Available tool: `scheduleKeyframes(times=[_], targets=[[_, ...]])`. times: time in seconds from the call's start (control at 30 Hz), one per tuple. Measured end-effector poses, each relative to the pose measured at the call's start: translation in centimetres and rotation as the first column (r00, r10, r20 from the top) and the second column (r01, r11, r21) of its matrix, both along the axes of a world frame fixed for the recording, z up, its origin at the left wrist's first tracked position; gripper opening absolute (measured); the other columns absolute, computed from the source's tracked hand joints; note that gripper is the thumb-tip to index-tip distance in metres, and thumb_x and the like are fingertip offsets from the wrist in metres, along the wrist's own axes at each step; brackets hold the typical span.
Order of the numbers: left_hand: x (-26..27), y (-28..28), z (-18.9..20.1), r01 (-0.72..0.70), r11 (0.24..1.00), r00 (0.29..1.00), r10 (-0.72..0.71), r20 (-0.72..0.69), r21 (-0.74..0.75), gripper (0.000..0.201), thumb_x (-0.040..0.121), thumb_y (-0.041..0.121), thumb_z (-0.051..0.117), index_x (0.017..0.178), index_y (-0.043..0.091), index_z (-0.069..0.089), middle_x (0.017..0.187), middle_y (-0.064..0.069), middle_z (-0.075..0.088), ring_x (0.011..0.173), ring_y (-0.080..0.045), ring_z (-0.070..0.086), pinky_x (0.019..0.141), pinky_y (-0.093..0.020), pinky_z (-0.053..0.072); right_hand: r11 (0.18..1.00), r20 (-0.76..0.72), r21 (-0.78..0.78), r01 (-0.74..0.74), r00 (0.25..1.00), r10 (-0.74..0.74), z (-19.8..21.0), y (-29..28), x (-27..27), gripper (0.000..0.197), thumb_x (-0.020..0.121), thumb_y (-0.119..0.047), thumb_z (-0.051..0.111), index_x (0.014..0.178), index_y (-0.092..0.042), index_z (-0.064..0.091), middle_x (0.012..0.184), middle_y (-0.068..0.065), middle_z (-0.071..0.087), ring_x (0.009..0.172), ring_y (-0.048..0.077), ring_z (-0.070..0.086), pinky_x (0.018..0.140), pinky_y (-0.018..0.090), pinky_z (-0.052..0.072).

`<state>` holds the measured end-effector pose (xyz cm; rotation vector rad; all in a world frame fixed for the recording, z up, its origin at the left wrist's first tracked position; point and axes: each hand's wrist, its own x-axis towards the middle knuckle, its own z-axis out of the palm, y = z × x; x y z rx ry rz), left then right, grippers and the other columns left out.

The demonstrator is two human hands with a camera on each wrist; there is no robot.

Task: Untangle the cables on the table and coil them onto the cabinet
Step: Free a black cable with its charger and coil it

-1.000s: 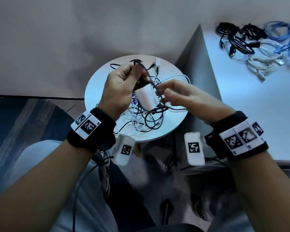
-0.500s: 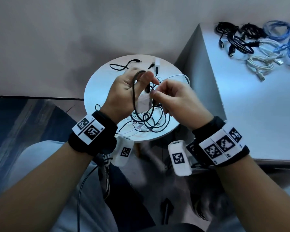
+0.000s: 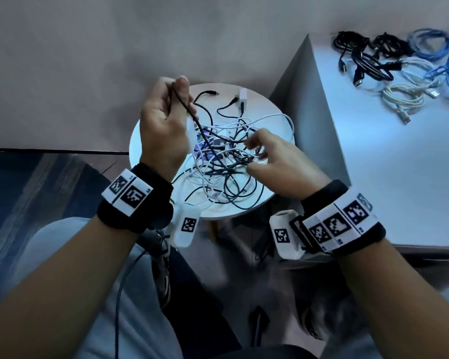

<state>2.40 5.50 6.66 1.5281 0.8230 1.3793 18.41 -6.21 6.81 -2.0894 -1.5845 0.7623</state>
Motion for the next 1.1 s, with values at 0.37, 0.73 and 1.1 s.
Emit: scheduleKeyframes(times=[0.37,0.73,1.1], targets=[[-0.3,0.6,-0.5,0.040,0.989,0.999,-0.044,-0.025,-0.144,0.023,0.108,0.016,0.041,0.092,0.010,0.056,0.079,0.004,0.058,0.057,-0.008,0.048,0.058,-0.022,0.041,0.969,-0.224,0.090,-0.229,0.944,0.244,-0.9,0.0,-2.2,0.017,0.092,-0.034,0.070,0.103,-0.021,0.068,0.068,-0.010,0.055,0.063,0.006,0.050,0.067,0.033,0.045],[-1.9,-0.3,0.8,0.553,0.707,0.721,-0.671,-0.172,-0.441,0.030,0.091,0.034,0.057,0.099,0.007,0.067,0.061,-0.003,0.050,0.042,-0.016,0.037,0.046,-0.029,0.027,0.906,-0.819,0.151,0.395,0.563,-0.109,1.4,0.6,0.3,0.021,0.103,-0.015,0.051,0.098,-0.001,0.065,0.057,0.004,0.058,0.049,0.017,0.060,0.041,0.024,0.047],[-0.6,-2.2,0.0,0.509,0.748,0.681,-0.652,-0.334,-0.425,0.016,0.096,0.020,0.067,0.087,0.007,0.067,0.065,-0.010,0.063,0.045,-0.014,0.039,0.042,-0.024,0.030,0.954,-0.836,0.109,0.278,0.545,-0.064,1.6,0.4,1.1,0.041,0.098,-0.043,0.055,0.113,-0.007,0.066,0.085,0.005,0.066,0.079,0.020,0.067,0.073,0.034,0.056]])
